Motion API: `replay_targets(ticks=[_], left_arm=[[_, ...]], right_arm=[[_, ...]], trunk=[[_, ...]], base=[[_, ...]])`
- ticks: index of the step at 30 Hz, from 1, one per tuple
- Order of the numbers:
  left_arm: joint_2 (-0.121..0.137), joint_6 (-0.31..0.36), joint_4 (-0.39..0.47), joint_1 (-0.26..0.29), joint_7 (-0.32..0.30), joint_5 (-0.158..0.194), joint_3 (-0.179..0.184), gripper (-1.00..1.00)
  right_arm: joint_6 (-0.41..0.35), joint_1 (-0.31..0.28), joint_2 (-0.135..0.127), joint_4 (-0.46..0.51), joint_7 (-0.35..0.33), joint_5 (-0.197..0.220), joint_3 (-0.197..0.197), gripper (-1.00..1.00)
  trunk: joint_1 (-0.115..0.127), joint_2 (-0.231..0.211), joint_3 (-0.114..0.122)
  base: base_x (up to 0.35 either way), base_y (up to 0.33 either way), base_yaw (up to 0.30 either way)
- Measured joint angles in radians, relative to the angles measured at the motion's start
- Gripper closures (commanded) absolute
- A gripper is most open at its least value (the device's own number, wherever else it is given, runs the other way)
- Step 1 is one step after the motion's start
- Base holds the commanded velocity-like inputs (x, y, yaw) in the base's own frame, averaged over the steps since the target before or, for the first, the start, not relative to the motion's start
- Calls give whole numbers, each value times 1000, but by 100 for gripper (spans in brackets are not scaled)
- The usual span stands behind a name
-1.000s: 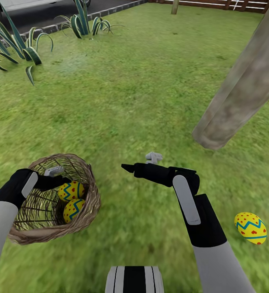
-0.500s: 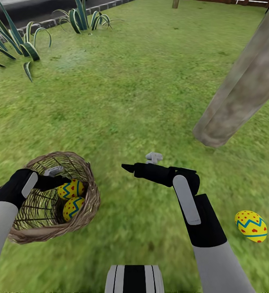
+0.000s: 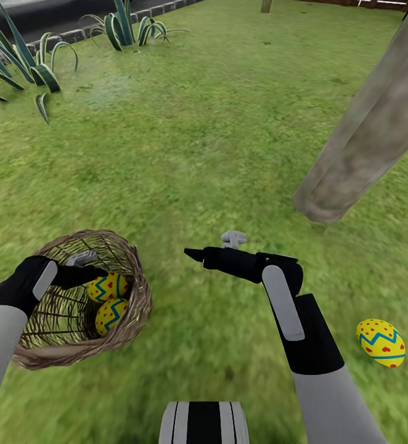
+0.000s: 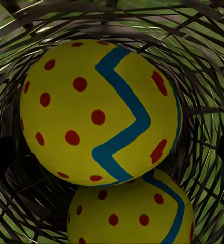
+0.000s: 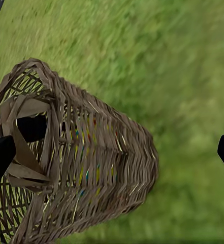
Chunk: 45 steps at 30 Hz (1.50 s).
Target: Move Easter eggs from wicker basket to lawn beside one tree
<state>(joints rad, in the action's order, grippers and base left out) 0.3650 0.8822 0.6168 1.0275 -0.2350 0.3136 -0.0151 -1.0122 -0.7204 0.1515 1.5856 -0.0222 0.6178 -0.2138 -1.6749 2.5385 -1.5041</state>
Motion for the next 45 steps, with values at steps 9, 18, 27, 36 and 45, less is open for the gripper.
replay_targets(ticks=[9,18,27,36,45], left_arm=[[0,-6,1,0,-2,2,0,-100],[4,-8,1,0,-2,3,0,-100],[13,-9,0,0,0,2,0,-100],[14,-32,0,0,0,1,0,-100],[14,-52,0,0,0,1,-4,-100]], right_arm=[[-1,-1,0,0,0,0,1,-100],[-1,-7,2,0,0,3,0,-100],[-1,-9,3,0,0,3,-1,-100],[-1,-9,4,0,0,3,-2,-100],[-1,-9,5,0,0,3,-2,-100]], trunk=[[0,0,0],[-2,1,-15],[-2,1,-15],[-4,2,-31],[-6,3,-50]], base=[[0,0,0],[0,0,0],[0,0,0],[0,0,0],[0,0,0]])
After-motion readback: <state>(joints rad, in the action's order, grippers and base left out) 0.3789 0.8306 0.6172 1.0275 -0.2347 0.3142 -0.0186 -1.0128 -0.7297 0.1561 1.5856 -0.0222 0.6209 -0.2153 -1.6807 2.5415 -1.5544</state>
